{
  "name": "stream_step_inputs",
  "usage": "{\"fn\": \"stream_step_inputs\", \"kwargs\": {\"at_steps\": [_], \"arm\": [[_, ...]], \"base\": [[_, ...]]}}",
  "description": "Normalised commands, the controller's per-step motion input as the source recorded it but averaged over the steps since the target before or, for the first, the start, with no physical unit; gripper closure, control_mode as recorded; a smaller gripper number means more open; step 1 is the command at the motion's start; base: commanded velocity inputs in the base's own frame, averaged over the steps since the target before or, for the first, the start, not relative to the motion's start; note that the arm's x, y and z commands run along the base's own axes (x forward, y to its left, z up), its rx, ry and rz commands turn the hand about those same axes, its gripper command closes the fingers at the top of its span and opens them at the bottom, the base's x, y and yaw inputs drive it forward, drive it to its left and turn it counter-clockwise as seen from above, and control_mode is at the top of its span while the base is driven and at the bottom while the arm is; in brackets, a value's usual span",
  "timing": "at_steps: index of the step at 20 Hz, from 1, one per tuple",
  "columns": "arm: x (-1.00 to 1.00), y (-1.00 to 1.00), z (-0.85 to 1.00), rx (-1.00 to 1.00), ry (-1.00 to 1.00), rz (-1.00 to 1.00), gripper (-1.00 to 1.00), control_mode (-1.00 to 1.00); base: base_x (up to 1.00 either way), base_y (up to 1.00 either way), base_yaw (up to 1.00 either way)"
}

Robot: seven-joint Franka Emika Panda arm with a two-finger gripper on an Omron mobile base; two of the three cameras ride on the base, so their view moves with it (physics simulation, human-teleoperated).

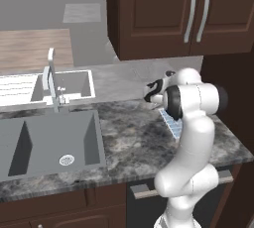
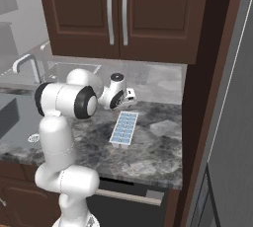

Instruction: The ice cube tray has been filled with water. Take the tray and place it in the freezer to make ice. Close the freezer door after placing the tray.

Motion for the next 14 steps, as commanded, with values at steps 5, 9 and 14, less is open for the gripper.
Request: {"fn": "stream_step_inputs", "kwargs": {"at_steps": [5, 9, 14], "arm": [[0.36, -0.01, -0.21, 0.00, 0.04, 0.03, -1.00, -1.00], [0.37, -0.04, -0.21, 0.00, 0.05, 0.03, -1.00, -1.00], [0.29, -0.05, -0.21, 0.00, 0.05, 0.03, -1.00, -1.00]], "base": [[0.00, 0.00, 0.00], [0.00, 0.00, 0.00], [0.00, 0.00, 0.00]]}}
